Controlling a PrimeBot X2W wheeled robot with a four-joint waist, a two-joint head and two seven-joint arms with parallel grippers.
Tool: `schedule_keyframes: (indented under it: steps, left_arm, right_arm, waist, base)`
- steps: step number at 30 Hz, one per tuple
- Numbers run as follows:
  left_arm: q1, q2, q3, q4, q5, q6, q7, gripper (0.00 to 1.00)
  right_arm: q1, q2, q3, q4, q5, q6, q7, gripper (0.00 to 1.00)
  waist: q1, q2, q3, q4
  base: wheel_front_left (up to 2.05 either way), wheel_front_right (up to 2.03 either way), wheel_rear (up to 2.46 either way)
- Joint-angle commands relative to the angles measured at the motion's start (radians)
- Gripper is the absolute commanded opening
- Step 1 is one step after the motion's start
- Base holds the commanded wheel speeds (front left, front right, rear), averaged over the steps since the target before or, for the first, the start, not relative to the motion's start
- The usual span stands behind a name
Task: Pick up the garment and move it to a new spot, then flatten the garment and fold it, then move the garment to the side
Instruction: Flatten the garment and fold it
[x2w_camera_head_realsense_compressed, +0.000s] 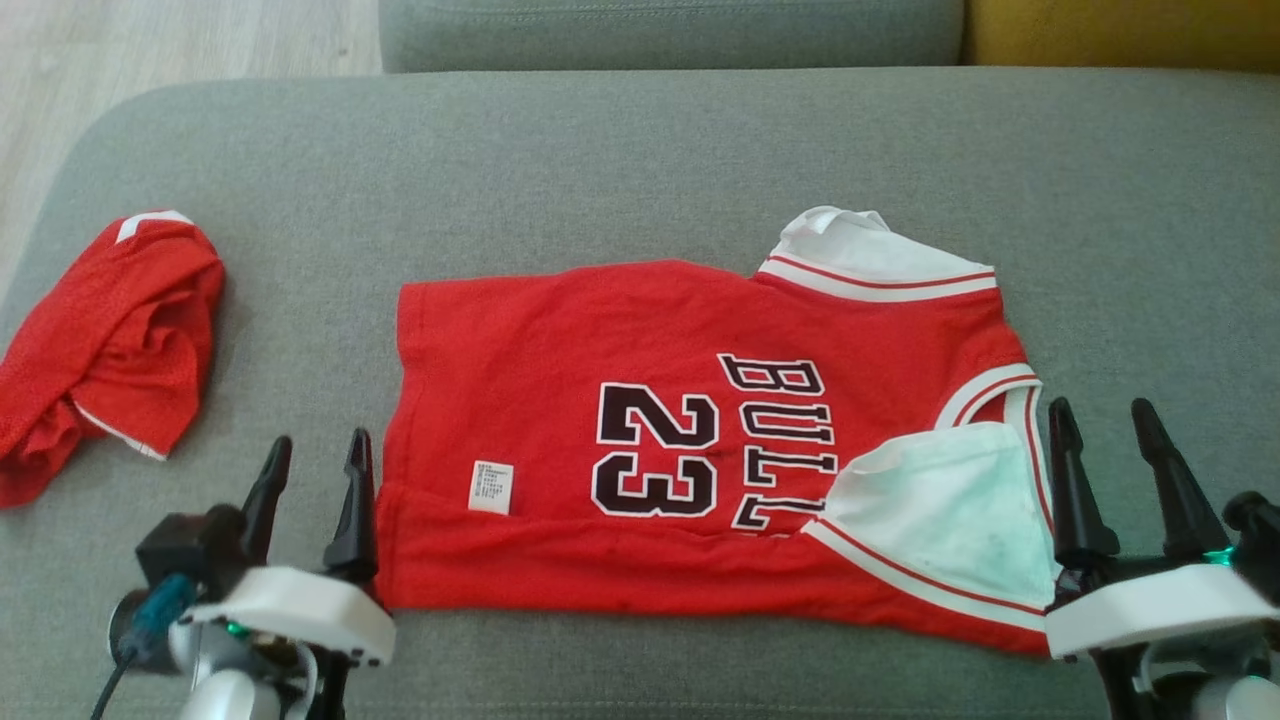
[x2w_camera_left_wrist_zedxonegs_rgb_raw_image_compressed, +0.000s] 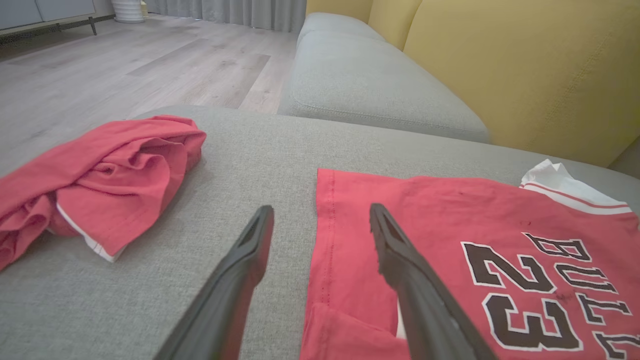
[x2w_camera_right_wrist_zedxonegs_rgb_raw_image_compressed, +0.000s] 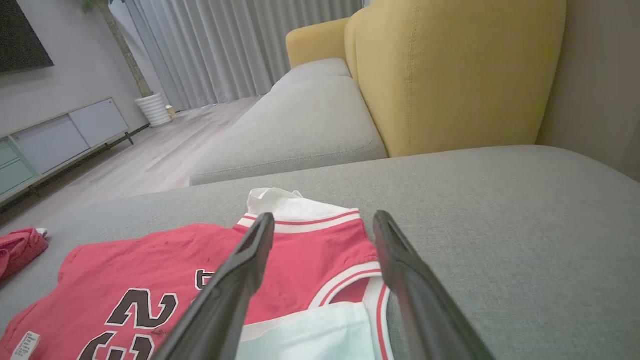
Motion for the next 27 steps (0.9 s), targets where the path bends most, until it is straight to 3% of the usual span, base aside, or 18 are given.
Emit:
schedule_keyframes:
  steps: [1,9,17,27]
  left_arm:
    - [-0.073,0.012,0.026,-0.024,0.01,0.001,-0.005,1.0]
    - [-0.27,-0.005,0.004,0.113,-0.021,-0.058,0.029,1.0]
    - [-0.602,-0.025,0.009,0.519,-0.085,-0.156,0.068,1.0]
    - [-0.781,-0.049,-0.024,0.878,-0.141,-0.229,0.079,1.0]
  right_arm:
    - [-0.039,-0.014,0.029,-0.043,0.0,0.007,0.006,1.0]
    - [-0.064,-0.014,0.04,-0.046,0.013,0.007,0.013,1.0]
    - [-0.13,-0.014,0.069,-0.012,0.013,0.007,0.01,1.0]
    - [-0.162,-0.014,0.082,0.045,0.027,0.007,-0.005,1.0]
  waist:
    - [0.0,-0.0001,0.009,0.004]
    - [0.0,-0.0001,0.07,0.002]
    - [0.0,-0.0001,0.154,-0.023]
    - [0.0,-0.0001,0.181,-0.041]
  base:
    - [0.0,0.0,0.0]
    - [0.0,0.0,0.0]
    - [0.0,0.0,0.0]
    - [0.0,0.0,0.0]
